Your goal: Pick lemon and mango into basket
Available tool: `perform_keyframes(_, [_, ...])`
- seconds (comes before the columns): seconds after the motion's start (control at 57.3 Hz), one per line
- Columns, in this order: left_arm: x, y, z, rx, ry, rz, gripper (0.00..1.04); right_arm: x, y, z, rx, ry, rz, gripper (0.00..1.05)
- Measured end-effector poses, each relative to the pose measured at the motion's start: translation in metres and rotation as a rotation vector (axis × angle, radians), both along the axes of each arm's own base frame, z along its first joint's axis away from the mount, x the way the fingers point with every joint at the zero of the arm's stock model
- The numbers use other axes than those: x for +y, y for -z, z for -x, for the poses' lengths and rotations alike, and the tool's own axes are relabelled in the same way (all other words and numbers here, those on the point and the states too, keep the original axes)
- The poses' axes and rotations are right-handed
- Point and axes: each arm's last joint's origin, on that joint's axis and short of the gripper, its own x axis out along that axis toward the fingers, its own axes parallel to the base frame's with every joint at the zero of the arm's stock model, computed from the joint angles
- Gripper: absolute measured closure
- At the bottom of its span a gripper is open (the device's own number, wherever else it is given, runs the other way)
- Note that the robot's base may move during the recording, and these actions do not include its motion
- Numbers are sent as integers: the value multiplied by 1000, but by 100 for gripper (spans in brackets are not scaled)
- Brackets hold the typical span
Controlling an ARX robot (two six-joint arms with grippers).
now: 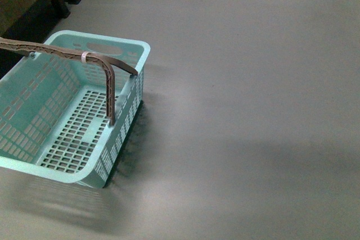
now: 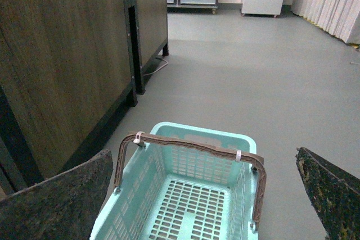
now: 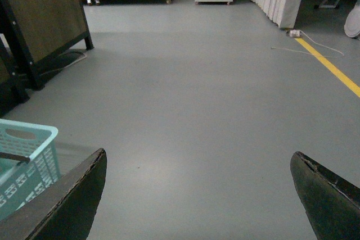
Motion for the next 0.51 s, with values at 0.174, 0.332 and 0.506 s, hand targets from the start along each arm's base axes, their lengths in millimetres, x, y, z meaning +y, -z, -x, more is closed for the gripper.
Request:
perform_keyframes(0.174, [0, 0, 0, 0, 0, 0, 7, 0, 0, 0, 0, 0, 0, 9])
perform_keyframes(0.332, [0, 0, 0, 0, 0, 0, 7, 0, 0, 0, 0, 0, 0, 9])
perform_keyframes(0.506, [0, 0, 0, 0, 0, 0, 7, 0, 0, 0, 0, 0, 0, 9])
